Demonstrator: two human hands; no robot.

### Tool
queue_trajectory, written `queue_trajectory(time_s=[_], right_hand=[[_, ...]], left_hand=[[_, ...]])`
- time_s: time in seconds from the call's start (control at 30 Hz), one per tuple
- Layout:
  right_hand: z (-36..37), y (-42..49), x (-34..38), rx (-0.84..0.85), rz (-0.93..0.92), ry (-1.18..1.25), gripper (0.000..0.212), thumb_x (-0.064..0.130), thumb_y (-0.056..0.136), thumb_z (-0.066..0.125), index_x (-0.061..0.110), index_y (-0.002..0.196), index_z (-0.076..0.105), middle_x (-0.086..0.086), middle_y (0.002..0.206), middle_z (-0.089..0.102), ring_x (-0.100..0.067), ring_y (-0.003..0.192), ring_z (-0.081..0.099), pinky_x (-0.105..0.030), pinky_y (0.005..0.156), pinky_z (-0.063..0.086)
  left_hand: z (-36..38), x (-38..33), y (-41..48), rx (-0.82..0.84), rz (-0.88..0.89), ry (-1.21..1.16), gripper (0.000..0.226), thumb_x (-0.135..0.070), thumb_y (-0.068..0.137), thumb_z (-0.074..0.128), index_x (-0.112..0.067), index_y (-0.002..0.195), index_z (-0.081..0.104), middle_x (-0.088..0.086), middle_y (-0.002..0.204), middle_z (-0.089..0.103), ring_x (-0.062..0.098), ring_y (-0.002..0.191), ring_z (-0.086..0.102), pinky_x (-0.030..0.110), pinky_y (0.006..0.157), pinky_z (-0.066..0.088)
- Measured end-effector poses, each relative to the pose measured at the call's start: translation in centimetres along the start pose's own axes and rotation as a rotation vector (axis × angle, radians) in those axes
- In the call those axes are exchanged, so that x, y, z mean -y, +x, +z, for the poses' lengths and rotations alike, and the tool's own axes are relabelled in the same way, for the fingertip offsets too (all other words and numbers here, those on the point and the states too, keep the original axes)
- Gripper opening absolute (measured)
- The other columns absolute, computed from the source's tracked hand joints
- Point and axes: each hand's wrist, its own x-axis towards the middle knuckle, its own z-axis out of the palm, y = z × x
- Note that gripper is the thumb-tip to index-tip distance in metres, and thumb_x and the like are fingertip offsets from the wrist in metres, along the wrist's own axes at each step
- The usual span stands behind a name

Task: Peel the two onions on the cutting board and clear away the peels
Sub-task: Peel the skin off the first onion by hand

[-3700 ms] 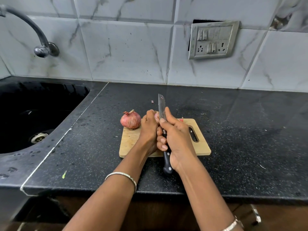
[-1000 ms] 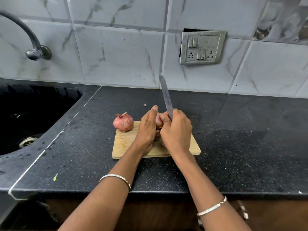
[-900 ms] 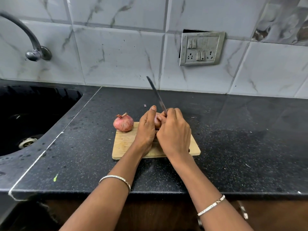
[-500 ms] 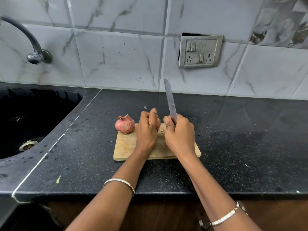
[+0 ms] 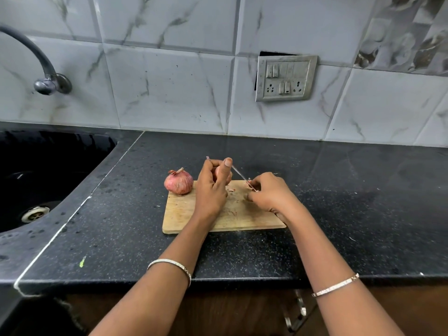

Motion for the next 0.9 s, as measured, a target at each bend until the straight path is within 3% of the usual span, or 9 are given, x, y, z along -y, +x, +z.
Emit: queue_trajectory(time_s=[0.07, 0.17, 0.27, 0.33, 0.47, 0.6, 0.7, 0.83, 0.9], right_hand=[[-0.3, 0.1, -0.6, -0.044, -0.004, 0.049, 0.023, 0.021, 0.092, 0.067, 0.017, 0.114, 0.073, -0.008, 0.104, 0.071, -0.024, 0.090, 0.066, -0.031, 0.069, 0.053], [-0.8, 0.2, -1.8, -0.139, 0.044, -0.021, 0.022, 0.029, 0.093, 0.070, 0.014, 0.109, 0.073, -0.009, 0.104, 0.071, -0.024, 0.088, 0.061, -0.032, 0.073, 0.047], [-0.8, 0.4, -3.1, -0.202, 0.124, -0.130, 0.022, 0.018, 0.094, 0.069, 0.009, 0.114, 0.070, -0.012, 0.114, 0.067, -0.031, 0.105, 0.061, -0.039, 0.086, 0.049], [-0.5, 0.4, -3.7, -0.224, 0.146, -0.116, 0.023, 0.020, 0.094, 0.070, 0.009, 0.114, 0.070, -0.012, 0.114, 0.067, -0.033, 0.108, 0.061, -0.038, 0.082, 0.046], [0.2, 0.5, -3.8, -0.253, 0.128, -0.124, 0.021, 0.019, 0.094, 0.069, 0.009, 0.112, 0.071, -0.013, 0.109, 0.068, -0.034, 0.101, 0.061, -0.036, 0.073, 0.040], [0.2, -0.1, -3.1, -0.244, 0.129, -0.194, 0.024, 0.027, 0.092, 0.071, 0.010, 0.109, 0.069, -0.014, 0.106, 0.064, -0.032, 0.084, 0.053, -0.037, 0.067, 0.041], [0.2, -0.3, -2.8, -0.251, 0.122, -0.201, 0.024, 0.029, 0.092, 0.072, 0.009, 0.105, 0.069, -0.013, 0.098, 0.062, -0.031, 0.081, 0.051, -0.037, 0.066, 0.041], [0.7, -0.5, -2.4, -0.448, -0.032, -0.191, 0.019, 0.029, 0.095, 0.066, 0.013, 0.096, 0.076, -0.006, 0.089, 0.067, -0.027, 0.086, 0.063, -0.033, 0.065, 0.043], [0.9, -0.7, -1.6, -0.509, -0.191, 0.043, 0.015, 0.028, 0.094, 0.067, 0.020, 0.096, 0.080, 0.003, 0.095, 0.074, -0.016, 0.092, 0.067, -0.028, 0.075, 0.049]], left_hand=[[-0.1, 0.2, 0.0, 0.000, 0.017, 0.022, 0.025, -0.052, 0.095, 0.065, -0.028, 0.100, 0.063, -0.008, 0.083, 0.060, 0.008, 0.073, 0.053, 0.032, 0.058, 0.045], [-0.4, 0.0, -0.1, 0.007, 0.144, 0.213, 0.025, -0.047, 0.090, 0.073, -0.030, 0.107, 0.067, -0.014, 0.095, 0.067, 0.012, 0.082, 0.063, 0.044, 0.067, 0.057], [-0.8, -0.2, -0.1, 0.007, 0.276, 0.469, 0.031, -0.043, 0.086, 0.078, -0.027, 0.110, 0.068, -0.011, 0.097, 0.068, 0.011, 0.086, 0.062, 0.037, 0.075, 0.055], [-0.9, -0.3, -0.2, 0.004, 0.287, 0.553, 0.040, -0.041, 0.081, 0.083, -0.024, 0.114, 0.067, -0.010, 0.102, 0.069, 0.009, 0.090, 0.062, 0.033, 0.078, 0.054], [-0.9, -0.4, -0.5, 0.015, 0.213, 0.587, 0.057, -0.037, 0.072, 0.091, -0.018, 0.117, 0.063, -0.010, 0.103, 0.067, 0.005, 0.090, 0.061, 0.025, 0.081, 0.054], [-1.0, -0.5, -0.5, 0.021, 0.134, 0.592, 0.058, -0.036, 0.066, 0.095, -0.017, 0.111, 0.064, -0.011, 0.099, 0.065, 0.000, 0.084, 0.058, 0.011, 0.072, 0.048], [-1.1, -0.5, -0.4, 0.040, 0.102, 0.595, 0.056, -0.034, 0.063, 0.097, -0.020, 0.108, 0.067, -0.013, 0.095, 0.066, 0.005, 0.087, 0.062, 0.017, 0.073, 0.052], [-1.1, -0.3, -0.3, 0.065, 0.104, 0.596, 0.054, -0.026, 0.061, 0.098, -0.021, 0.108, 0.070, -0.013, 0.097, 0.069, 0.006, 0.093, 0.065, 0.023, 0.080, 0.056], [-1.1, -0.3, -0.2, 0.054, 0.121, 0.598, 0.056, -0.024, 0.061, 0.098, -0.021, 0.110, 0.070, -0.011, 0.098, 0.071, 0.007, 0.094, 0.067, 0.029, 0.085, 0.058]])
